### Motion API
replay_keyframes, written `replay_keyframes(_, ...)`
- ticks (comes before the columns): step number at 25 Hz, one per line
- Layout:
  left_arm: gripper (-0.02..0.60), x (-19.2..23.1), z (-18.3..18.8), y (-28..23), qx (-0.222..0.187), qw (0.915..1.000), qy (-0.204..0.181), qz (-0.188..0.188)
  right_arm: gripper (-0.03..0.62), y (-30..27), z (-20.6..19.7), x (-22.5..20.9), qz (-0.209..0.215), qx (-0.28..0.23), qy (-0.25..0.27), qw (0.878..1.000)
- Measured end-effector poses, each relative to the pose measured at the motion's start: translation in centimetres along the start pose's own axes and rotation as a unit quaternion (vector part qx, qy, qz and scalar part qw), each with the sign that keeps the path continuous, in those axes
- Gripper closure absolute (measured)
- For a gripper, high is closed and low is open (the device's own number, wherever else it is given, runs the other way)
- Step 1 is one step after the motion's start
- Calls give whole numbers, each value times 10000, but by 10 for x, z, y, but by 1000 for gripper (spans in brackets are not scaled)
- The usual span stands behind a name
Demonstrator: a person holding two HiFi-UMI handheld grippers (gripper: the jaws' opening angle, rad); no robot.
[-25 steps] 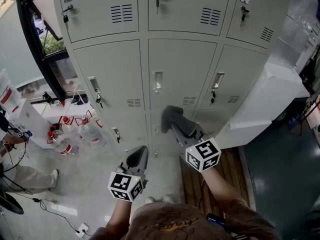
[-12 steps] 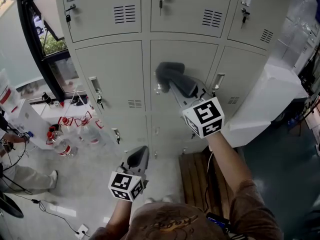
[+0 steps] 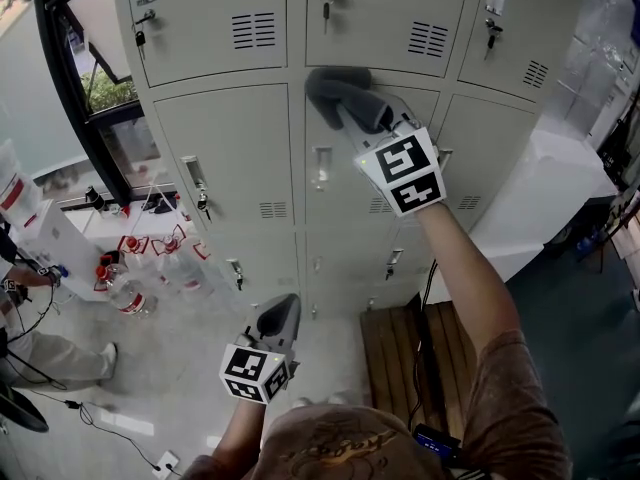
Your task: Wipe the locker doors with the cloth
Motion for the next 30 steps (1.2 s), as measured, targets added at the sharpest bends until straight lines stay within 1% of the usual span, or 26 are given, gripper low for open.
replay_keyframes(6, 580, 4, 1, -2, -10, 10000, 15, 6, 562, -24, 4, -14, -94, 232, 368, 9990)
replay_keyframes(15, 580, 10, 1, -9, -16, 10000, 36, 19, 562, -51, -15, -17, -113, 567, 575, 9967)
replay_keyframes(25, 580, 17, 0, -20, -21, 10000, 62, 52, 562, -60, -20, -13, -30, 570, 695, 9959)
replay_keyframes(28, 580, 16, 0, -23, -21, 10000, 58, 21, 562, -60, -26, -8, 37, 627, 793, 9949)
replay_keyframes(30, 580, 16, 0, -24, -14, 10000, 63, 7, 562, -60, -33, -5, 100, 662, 742, 9950)
Point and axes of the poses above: the fingertips, and each gripper's own axes: y backward along the fingers, x to its left, z out of its top, the point moved 6 cm from there along y, backward along the fingers, and after that the axes turned 11 degrees about -y, right-handed, at the moved point
